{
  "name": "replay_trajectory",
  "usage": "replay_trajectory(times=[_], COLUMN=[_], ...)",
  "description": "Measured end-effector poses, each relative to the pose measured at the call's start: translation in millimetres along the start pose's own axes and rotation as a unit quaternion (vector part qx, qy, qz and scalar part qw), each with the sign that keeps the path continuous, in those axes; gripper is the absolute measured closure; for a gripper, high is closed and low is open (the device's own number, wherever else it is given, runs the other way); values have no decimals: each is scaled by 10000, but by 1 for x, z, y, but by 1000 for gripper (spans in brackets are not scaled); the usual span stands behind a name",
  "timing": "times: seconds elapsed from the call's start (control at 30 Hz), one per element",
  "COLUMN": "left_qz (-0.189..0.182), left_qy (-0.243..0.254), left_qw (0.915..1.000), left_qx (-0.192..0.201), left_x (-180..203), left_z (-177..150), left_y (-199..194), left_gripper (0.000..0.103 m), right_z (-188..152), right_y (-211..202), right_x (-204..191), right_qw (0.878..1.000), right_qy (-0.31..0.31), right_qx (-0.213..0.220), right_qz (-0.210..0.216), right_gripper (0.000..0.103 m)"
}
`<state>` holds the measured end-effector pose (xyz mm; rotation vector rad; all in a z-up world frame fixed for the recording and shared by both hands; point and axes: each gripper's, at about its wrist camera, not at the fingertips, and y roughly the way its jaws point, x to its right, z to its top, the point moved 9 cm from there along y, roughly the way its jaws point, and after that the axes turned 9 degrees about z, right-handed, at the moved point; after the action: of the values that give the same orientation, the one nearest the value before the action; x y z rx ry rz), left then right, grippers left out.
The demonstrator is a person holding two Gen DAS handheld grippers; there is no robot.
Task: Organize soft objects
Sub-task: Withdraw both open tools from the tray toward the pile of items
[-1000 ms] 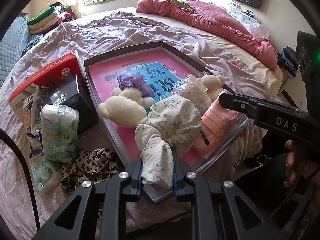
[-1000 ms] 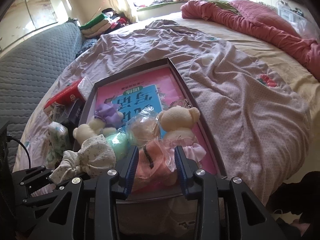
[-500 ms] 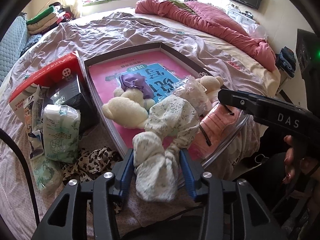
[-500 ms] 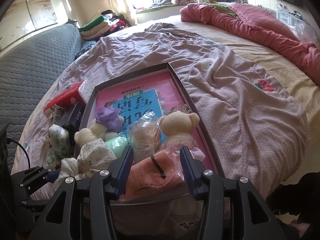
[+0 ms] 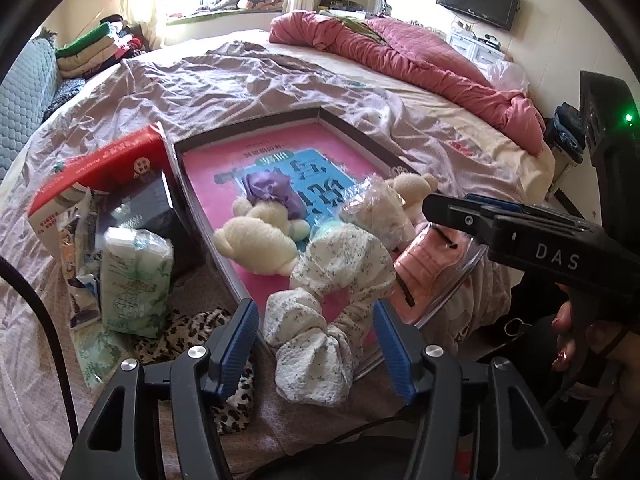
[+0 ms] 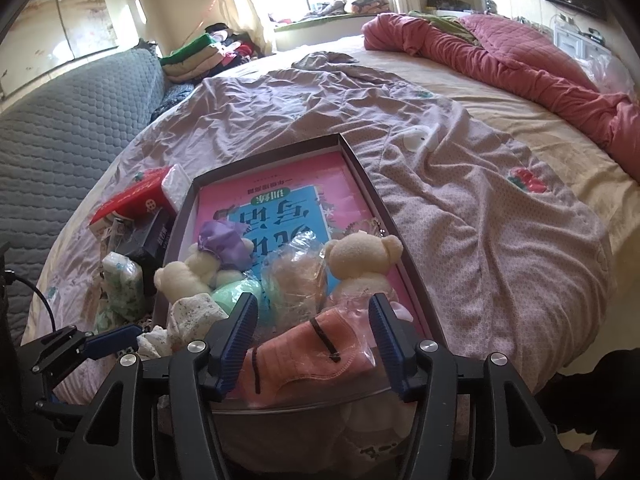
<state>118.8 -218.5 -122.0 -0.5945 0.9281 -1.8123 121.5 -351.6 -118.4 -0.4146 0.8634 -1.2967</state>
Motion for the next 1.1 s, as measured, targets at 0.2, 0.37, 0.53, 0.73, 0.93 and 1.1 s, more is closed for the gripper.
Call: replay_trajectory(times=[0.2, 0.37, 0.53, 0.73, 0.93, 1.1], left_qz=[80, 145, 230, 367, 506, 555], left_qy=[-177, -308, -420, -568, -728, -859], left_qw=[9997, 9992, 9985, 9972, 9952, 9938], left_qx=[157, 219, 268, 322, 402, 444], left_x=[-12, -24, -36, -52, -70, -84], left_z=[9, 13, 15, 17, 19, 19], left_y=[-13, -22, -31, -42, -53, -61], left_gripper=[35, 32, 31, 31, 30, 30], right_z=[6, 9, 13, 17, 20, 24], right_y=[-4, -8, -12, -16, -19, -23], right_x=[-9, -21, -33, -51, -71, -86], right_qw=[9996, 9988, 9983, 9976, 9963, 9954], right_qy=[-248, -427, -532, -651, -807, -902], right_qx=[56, 130, 167, 229, 281, 317], right_qz=[-150, -203, -186, -94, -10, 27], right_gripper=[32, 29, 28, 27, 27, 26])
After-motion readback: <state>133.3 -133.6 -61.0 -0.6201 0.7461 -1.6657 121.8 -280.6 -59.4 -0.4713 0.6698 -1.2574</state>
